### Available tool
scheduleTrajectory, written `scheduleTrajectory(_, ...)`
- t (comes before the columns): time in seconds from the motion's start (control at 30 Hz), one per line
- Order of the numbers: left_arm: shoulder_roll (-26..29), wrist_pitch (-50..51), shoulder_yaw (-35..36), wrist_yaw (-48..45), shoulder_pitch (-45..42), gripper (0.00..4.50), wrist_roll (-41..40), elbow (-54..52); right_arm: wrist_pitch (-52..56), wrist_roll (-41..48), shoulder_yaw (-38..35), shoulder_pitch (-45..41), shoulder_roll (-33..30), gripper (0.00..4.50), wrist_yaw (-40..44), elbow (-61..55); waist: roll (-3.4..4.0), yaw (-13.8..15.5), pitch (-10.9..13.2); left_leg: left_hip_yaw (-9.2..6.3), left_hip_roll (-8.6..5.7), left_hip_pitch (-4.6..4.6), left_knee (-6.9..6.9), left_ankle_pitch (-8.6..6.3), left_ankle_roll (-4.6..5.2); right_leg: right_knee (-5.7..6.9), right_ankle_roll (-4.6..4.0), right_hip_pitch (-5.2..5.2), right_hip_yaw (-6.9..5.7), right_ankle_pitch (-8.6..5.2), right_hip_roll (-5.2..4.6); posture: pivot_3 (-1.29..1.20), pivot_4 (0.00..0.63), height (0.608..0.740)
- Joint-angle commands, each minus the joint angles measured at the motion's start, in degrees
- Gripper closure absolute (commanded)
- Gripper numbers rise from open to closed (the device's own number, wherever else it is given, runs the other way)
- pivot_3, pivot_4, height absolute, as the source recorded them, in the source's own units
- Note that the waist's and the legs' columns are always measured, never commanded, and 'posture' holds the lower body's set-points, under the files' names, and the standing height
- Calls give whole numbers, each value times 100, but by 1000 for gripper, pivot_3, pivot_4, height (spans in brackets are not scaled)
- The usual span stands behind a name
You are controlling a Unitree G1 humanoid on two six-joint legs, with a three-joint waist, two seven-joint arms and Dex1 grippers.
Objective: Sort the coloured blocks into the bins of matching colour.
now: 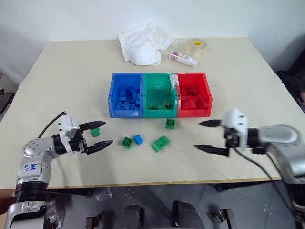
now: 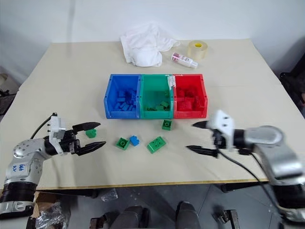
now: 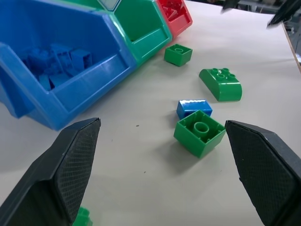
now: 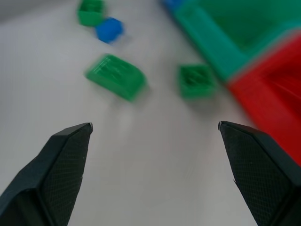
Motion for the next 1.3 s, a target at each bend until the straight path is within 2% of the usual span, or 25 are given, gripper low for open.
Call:
scheduleTrajectory(0.03, -18, 16, 108, 121, 201, 0, -81, -395, -276, -411, 687, -633, 442, 25, 85, 524, -1, 1, 0, -3, -1, -1, 0, 0, 0, 0, 0, 0, -1, 0, -1, 0, 150, 740)
scheduleTrajectory(0.2, -114, 124, 186, 379, 612, 0, -173, -959, -990, -1085, 1615, -1496, 1195, 25, 420, 1792, -3, -1, 1, -12, -5, -2, 0, 0, 0, 5, 0, -1, -4, 0, -1, 0, 150, 740)
scheduleTrajectory(0.43, -136, 228, 364, 625, 1118, 0, -268, -1484, -1702, -1462, 2021, -2092, 1743, 25, 846, 2957, -3, -37, 1, -15, -5, -2, 0, 0, -1, 7, 0, -1, -8, 0, 0, 0, 150, 740)
scheduleTrajectory(0.53, -142, 240, 398, 695, 1199, 0, -280, -1563, -1726, -1430, 1976, -2172, 1870, 637, 970, 3076, -3, -50, 1, -16, -4, -1, 0, 0, -1, 7, -1, -1, -9, 0, 0, 0, 150, 740)
scheduleTrajectory(0.77, -134, 198, 387, 718, 1230, 0, -283, -1536, -1555, -1307, 1728, -1981, 1798, 3018, 1002, 2647, -3, -101, 1, -19, -5, -1, -1, 0, -2, 9, -1, -1, -11, 0, 0, 0, 150, 740)
scheduleTrajectory(1.0, -182, 156, 220, 639, 910, 0, -213, -1280, -865, -794, 863, -2177, 1918, 3014, 327, 1882, -2, -138, 1, -20, -4, -1, -2, -1, -3, 10, -1, -2, -12, 0, 0, 0, 150, 740)
scheduleTrajectory(1.17, -218, 116, 124, 583, 696, 0, -152, -1091, -831, -1087, 563, -2998, 1985, 3014, -381, 2835, -2, -151, 1, -19, -5, 0, -4, -1, -4, 12, -1, -3, -11, 0, 0, 0, 150, 740)
scheduleTrajectory(1.3, -227, 62, 72, 548, 585, 0, -130, -970, -1369, -1393, 562, -3501, 2164, 3014, -805, 3937, -2, -164, 1, -19, -6, 1, -8, -1, -3, 14, -1, -4, -11, 0, 0, 0, 150, 740)
